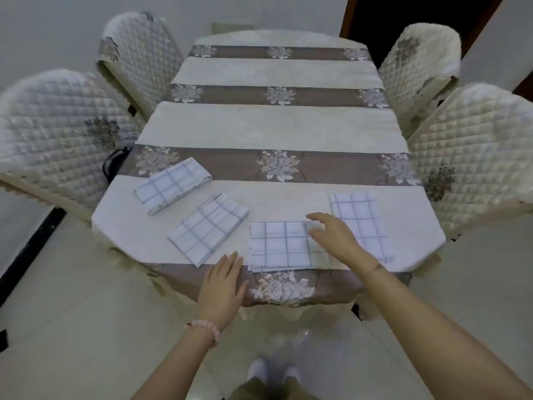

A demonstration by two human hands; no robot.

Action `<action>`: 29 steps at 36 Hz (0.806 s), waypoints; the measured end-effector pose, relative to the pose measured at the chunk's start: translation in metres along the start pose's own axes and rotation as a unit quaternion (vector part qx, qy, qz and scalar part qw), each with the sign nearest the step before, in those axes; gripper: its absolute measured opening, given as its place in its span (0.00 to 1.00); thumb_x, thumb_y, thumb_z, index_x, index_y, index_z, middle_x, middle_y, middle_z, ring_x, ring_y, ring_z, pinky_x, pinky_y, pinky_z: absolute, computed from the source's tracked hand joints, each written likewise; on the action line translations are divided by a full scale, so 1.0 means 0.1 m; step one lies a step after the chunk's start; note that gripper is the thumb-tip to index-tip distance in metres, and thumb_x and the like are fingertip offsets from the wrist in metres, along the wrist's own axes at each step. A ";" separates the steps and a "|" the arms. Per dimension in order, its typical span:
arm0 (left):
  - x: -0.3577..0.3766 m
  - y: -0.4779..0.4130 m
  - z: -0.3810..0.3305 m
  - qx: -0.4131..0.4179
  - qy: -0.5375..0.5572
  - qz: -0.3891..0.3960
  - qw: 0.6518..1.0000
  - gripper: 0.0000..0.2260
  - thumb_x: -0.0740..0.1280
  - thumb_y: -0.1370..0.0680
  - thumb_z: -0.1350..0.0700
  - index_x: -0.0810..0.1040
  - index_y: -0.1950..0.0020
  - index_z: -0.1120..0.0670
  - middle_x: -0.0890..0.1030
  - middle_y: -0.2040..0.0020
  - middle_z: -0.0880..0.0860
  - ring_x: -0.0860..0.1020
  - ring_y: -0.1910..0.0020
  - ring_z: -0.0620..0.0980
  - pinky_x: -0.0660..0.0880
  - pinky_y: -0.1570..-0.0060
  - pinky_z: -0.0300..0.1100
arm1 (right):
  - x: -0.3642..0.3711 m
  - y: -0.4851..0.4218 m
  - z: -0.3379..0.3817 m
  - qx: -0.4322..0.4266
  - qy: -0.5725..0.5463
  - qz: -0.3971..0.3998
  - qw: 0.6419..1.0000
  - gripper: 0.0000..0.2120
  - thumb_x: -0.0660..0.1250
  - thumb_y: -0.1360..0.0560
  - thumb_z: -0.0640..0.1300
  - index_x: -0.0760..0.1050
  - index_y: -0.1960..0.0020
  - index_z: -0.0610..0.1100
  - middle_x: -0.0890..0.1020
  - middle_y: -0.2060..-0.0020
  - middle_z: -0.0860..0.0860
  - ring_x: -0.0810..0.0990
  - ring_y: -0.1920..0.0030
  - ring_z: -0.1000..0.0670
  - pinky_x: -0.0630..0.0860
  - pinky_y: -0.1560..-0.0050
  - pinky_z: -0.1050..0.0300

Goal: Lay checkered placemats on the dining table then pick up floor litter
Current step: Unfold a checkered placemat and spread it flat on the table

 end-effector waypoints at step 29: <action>-0.12 -0.05 -0.07 -0.022 0.112 0.007 0.993 0.25 0.60 0.21 0.49 0.60 0.25 0.51 0.60 0.23 0.48 0.57 0.25 0.47 0.54 0.27 0.40 | -0.29 0.28 -0.07 0.112 -0.349 -0.081 0.927 0.04 0.64 0.23 0.44 0.78 0.51 0.46 0.82 0.55 0.50 0.80 0.54 0.49 0.78 0.61 0.58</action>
Point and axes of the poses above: each hand's wrist, its own y-axis away from the middle knuckle, its own x-axis out of the palm, z = x × y, the point moved 1 cm from there along -y, towards the middle knuckle
